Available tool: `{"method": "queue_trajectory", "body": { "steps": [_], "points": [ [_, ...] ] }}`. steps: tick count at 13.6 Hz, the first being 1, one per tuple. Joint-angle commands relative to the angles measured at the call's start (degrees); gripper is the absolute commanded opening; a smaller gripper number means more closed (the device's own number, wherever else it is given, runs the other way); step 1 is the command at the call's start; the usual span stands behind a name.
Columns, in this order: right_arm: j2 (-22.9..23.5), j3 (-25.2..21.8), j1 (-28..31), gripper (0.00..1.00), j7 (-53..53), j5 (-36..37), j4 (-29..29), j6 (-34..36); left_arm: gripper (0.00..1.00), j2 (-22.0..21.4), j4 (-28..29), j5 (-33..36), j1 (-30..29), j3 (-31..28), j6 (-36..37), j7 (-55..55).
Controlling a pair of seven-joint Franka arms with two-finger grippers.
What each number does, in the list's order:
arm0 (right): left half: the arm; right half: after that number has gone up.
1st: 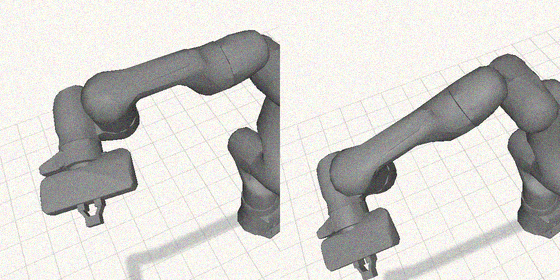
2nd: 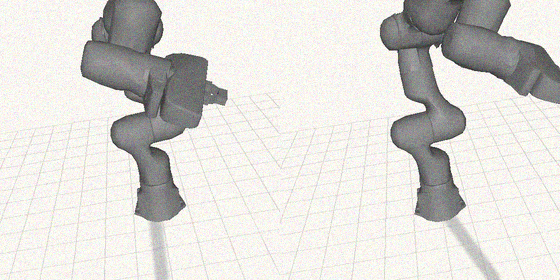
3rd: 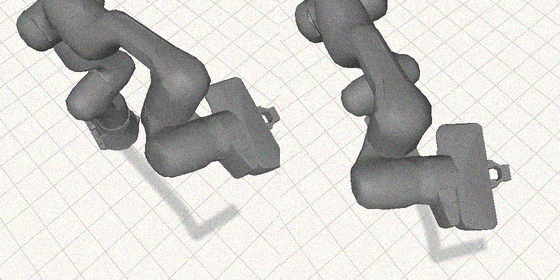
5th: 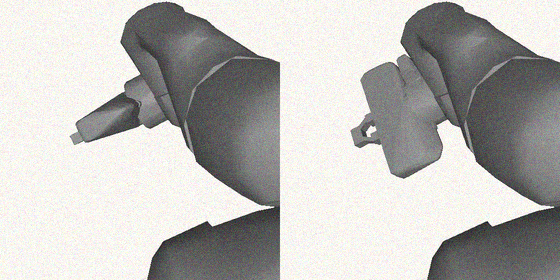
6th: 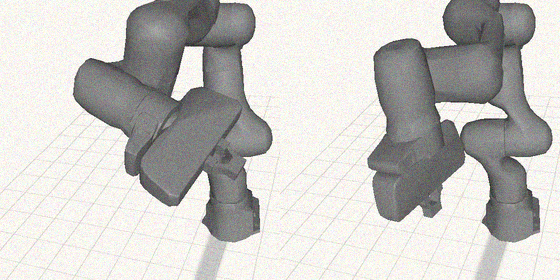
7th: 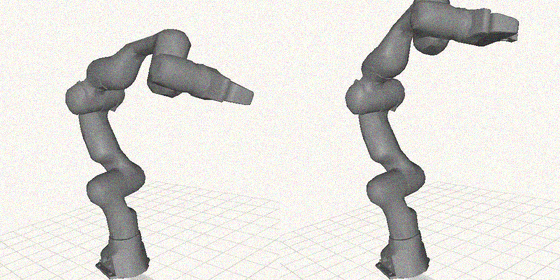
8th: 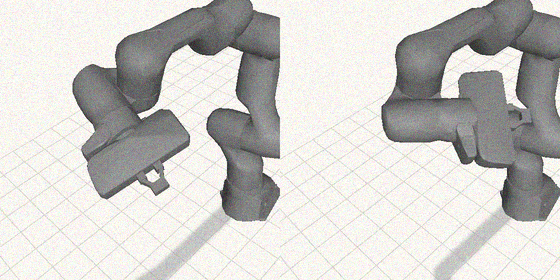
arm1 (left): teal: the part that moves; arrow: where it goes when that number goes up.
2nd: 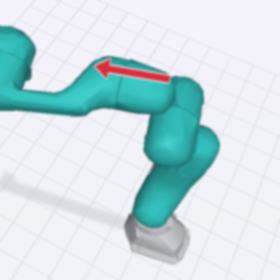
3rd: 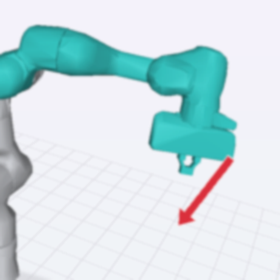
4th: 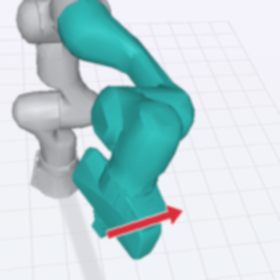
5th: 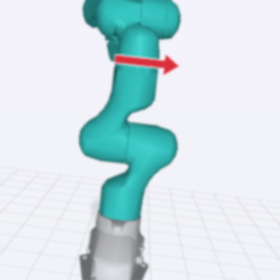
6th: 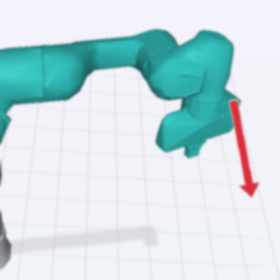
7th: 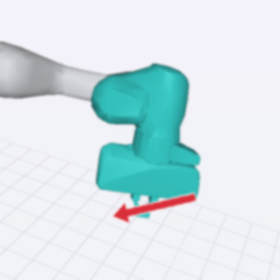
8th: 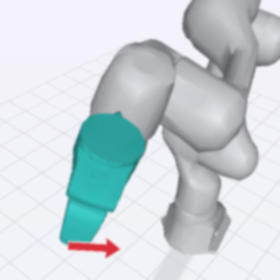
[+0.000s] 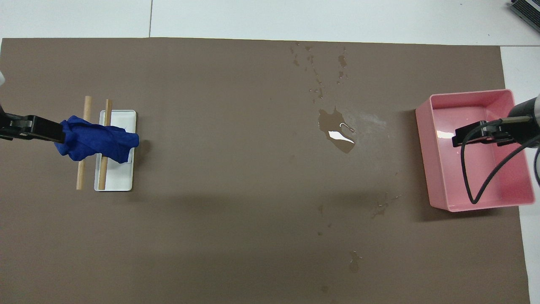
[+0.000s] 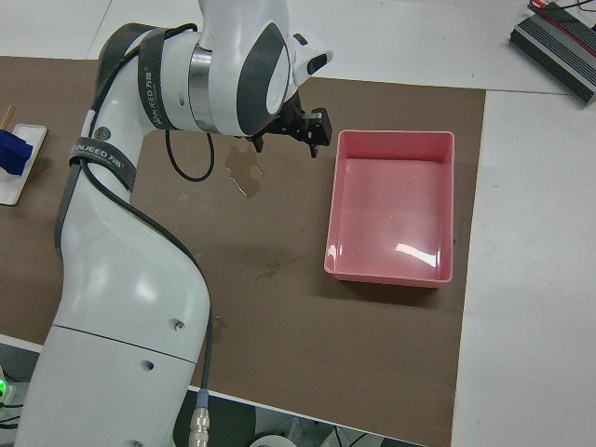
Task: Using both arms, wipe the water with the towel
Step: 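Lift the blue towel off the white tray with the left gripper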
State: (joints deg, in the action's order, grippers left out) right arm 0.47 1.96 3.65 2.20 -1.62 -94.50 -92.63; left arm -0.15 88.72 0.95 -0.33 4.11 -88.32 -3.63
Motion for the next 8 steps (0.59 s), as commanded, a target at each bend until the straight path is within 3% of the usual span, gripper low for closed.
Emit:
{"method": "queue_trajectory", "body": {
  "steps": [1, 3, 6, 8],
  "points": [
    [0.24, 0.5, 0.48, 1.0, -0.62, 0.92, 0.46, -0.62, 1.0, 0.59, -0.84, -1.12, -0.11, -0.15, -1.84, -0.85],
    [0.24, 0.5, 0.57, 1.0, -0.62, 0.92, 0.46, -0.53, 1.0, 0.42, 0.21, -1.13, -0.29, -0.42, -3.87, -0.41],
    [0.24, 0.41, 0.66, 1.0, -0.53, 0.92, 0.37, -0.62, 1.0, -3.01, 10.84, -1.04, -3.18, -0.68, -16.59, 0.9],
    [0.24, 0.41, 0.66, 1.0, -0.53, 0.92, 0.37, -0.53, 1.0, 0.04, 11.12, -0.34, -5.72, -0.68, -22.13, 2.66]
  ]
}}
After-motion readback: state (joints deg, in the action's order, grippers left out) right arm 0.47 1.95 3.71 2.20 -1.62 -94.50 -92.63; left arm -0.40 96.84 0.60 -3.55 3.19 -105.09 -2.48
